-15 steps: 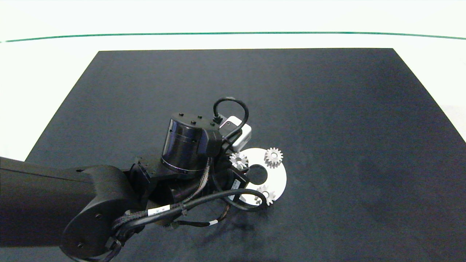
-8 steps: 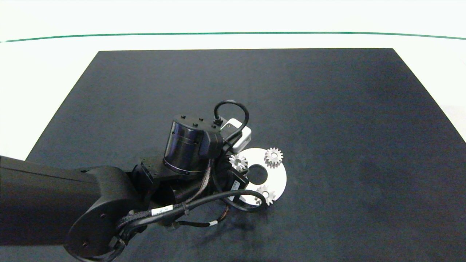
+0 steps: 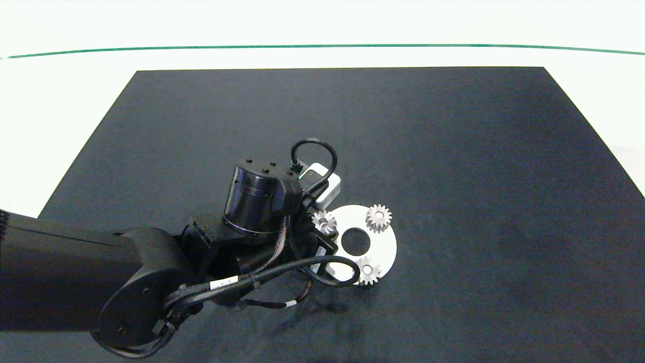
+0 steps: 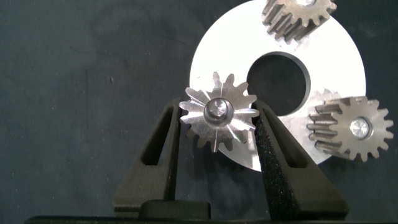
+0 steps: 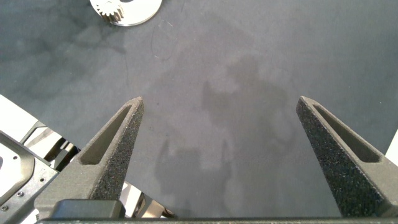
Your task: Install three planetary gears onto the carrier pins
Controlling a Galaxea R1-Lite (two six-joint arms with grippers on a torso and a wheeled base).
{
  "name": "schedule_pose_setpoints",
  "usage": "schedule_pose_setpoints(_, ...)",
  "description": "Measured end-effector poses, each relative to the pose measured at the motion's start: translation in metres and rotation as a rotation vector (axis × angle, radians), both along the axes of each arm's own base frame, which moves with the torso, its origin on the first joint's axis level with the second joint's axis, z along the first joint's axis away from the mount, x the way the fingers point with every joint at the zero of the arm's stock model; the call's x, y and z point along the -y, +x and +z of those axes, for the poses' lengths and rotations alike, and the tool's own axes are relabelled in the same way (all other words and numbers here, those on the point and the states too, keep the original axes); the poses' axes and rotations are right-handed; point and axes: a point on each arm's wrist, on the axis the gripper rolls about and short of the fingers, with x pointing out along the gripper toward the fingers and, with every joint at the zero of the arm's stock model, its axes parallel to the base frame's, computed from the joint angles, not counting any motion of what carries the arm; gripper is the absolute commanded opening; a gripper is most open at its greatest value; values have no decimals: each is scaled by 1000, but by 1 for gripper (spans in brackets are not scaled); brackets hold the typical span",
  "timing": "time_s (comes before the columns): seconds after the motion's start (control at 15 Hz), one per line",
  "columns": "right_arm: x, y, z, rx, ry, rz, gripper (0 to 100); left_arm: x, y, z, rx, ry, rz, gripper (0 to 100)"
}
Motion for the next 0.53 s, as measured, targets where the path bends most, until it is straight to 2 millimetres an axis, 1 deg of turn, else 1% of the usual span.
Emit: schedule_pose_setpoints(0.53,0,0,0,-2,-1,1,100,1,2,-1,0,0,4,0)
